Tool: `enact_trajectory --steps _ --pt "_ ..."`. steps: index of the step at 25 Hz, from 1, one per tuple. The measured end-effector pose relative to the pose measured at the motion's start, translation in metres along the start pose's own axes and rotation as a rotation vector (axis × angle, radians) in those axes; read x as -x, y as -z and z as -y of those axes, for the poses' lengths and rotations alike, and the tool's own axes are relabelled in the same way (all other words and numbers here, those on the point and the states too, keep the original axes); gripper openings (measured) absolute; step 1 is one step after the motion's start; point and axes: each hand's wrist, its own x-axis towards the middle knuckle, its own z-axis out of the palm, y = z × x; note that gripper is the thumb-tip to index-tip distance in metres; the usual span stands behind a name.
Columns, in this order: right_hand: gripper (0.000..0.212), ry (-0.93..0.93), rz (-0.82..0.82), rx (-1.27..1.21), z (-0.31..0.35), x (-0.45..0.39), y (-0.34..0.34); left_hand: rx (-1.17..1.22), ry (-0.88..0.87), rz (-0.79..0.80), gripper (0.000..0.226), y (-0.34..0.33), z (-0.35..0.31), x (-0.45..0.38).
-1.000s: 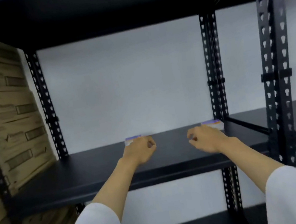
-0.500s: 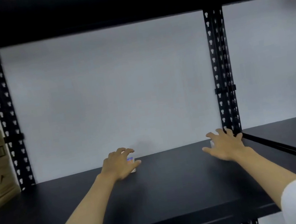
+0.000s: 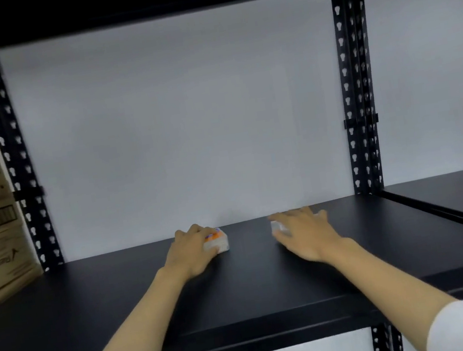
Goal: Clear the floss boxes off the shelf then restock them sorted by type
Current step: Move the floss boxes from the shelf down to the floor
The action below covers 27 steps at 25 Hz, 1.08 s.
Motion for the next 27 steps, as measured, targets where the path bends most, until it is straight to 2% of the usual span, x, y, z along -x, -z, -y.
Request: enact_trajectory --steps 3,6,9,11,12,15,18,23,27 --pt "0.051 0.086 0.059 0.030 0.032 0.002 -0.011 -0.029 -0.044 -0.017 0.047 0.007 0.002 0.016" --pt "0.067 0.096 0.100 -0.055 0.034 -0.004 -0.008 -0.001 -0.022 -0.052 0.048 0.016 0.004 0.019" --pt "0.076 0.092 0.194 -0.227 0.017 -0.011 -0.008 0.119 0.021 0.047 0.066 0.015 0.008 0.011" --pt "0.075 0.090 0.255 -0.376 0.005 -0.012 -0.012 0.175 0.037 0.169 0.079 0.011 0.011 0.008" --pt "0.072 0.099 0.250 -0.425 0.002 -0.012 -0.015 0.206 0.047 0.210 0.078 0.009 0.012 0.008" --pt "0.060 0.114 0.204 -0.431 0.004 -0.009 -0.015 0.231 0.056 0.234 0.061 0.009 0.012 0.014" --pt "0.055 0.101 0.188 -0.400 0.015 0.004 -0.007 0.207 0.052 0.251 0.057 0.019 0.002 0.035" --pt "0.056 0.117 0.146 -0.488 0.041 0.058 0.025 0.261 0.031 0.133 0.061 0.050 -0.021 0.107" --pt "0.069 0.127 0.093 -0.506 0.064 0.119 0.055 0.379 0.022 -0.017 0.065 0.077 -0.040 0.182"
